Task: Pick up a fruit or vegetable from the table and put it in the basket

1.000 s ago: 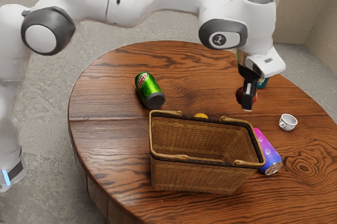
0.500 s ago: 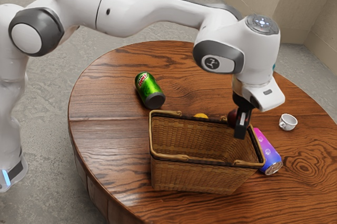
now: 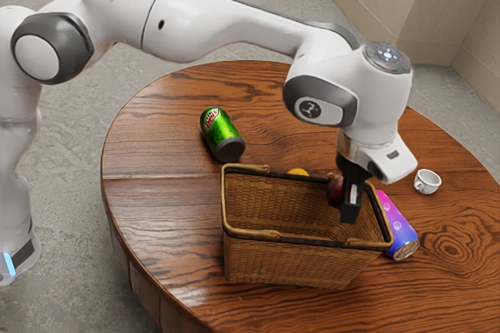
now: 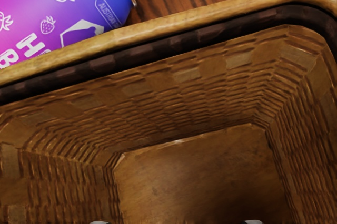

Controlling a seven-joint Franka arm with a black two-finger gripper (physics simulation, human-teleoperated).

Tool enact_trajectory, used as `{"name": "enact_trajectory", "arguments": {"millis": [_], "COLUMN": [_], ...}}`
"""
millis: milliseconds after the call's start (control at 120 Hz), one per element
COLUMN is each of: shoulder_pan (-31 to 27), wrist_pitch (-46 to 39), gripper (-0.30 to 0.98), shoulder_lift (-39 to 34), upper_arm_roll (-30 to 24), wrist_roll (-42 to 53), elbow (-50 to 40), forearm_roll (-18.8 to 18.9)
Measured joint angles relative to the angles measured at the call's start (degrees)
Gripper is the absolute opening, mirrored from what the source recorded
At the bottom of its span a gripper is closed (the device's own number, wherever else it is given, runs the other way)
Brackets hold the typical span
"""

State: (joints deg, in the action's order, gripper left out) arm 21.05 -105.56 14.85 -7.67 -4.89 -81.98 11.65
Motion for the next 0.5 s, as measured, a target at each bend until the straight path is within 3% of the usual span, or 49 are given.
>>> {"name": "enact_trajectory", "arguments": {"millis": [183,300,433,500], "shoulder_pan": [0.0,0.0,-0.1,-0.8], "wrist_pitch": [0.0,0.1,0.1,0.2], "gripper": [0.26,0.51,0.62,0.64], "shoulder_lift": [-1.5,-1.6,-1.6,-2.4], "upper_arm_roll": [0.3,0.4,0.5,2.3], "wrist_roll": [-2.2,-3.2,-4.1,-2.6], "elbow": [-2.6,-2.8,-3.0,-2.3], "forearm_roll": [-1.4,-1.9,-1.7,1.7]}}
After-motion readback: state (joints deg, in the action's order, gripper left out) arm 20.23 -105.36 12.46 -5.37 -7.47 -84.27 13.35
